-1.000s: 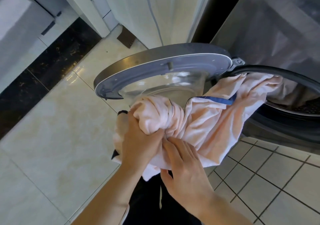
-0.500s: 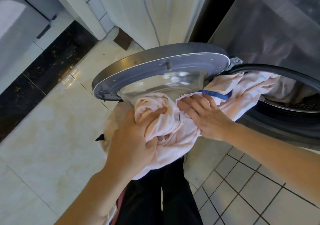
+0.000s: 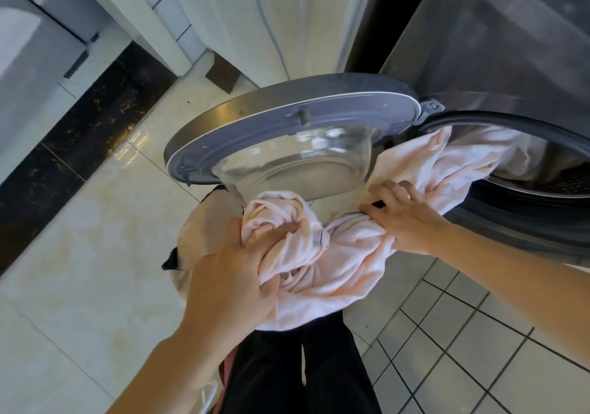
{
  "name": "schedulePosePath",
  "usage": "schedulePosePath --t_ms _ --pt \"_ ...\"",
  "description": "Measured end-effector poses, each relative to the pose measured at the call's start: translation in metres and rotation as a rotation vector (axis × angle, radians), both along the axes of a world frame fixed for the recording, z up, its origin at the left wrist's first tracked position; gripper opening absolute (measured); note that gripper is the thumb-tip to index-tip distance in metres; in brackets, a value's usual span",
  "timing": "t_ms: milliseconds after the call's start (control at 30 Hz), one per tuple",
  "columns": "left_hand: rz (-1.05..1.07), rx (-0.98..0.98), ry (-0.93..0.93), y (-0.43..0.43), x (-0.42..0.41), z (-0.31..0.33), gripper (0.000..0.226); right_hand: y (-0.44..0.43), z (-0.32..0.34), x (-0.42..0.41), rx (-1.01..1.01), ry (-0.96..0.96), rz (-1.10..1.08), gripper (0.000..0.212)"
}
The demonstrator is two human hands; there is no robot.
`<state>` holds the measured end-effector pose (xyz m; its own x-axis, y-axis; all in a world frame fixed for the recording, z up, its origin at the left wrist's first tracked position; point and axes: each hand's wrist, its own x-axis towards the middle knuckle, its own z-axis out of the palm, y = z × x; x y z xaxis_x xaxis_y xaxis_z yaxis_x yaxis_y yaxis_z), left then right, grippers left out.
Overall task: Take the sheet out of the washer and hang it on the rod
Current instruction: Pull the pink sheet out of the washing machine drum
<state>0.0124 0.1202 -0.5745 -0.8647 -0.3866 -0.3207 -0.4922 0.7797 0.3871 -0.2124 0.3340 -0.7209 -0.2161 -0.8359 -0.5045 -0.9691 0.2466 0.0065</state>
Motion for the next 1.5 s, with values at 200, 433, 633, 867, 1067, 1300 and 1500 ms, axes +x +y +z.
schedulePosePath --t_ms 200,433,633,867,1067,1300,1500 --pt "0.047 0.050 0.071 0.007 0.000 0.002 0.058 0.005 -0.026 0.010 0.122 -0.187 0.189 0.107" --pt "0.003 0.023 0.074 0.004 -0.003 0.002 0.065 -0.009 -0.041 0.026 0.360 -0.355 -0.027 0.058" --pt "-0.119 -0.026 0.064 0.001 -0.007 -0.005 0.052 -0.003 -0.037 0.018 0.270 -0.308 -0.154 0.023" --pt "-0.146 -0.141 -0.008 -0.014 0.003 -0.036 0.034 0.037 -0.034 -0.016 0.401 -0.647 -0.509 0.025" --pt "-0.018 -0.182 -0.138 -0.022 0.012 -0.063 0.056 0.032 0.018 -0.027 0.275 -0.872 -0.742 0.015" --pt "0.036 -0.144 -0.183 0.002 -0.005 -0.050 0.061 -0.013 0.061 0.027 -0.129 -0.422 -0.846 0.053" --pt "0.130 -0.126 -0.267 0.023 -0.023 -0.042 0.053 -0.049 0.066 0.100 -0.426 -0.033 -0.666 0.051"
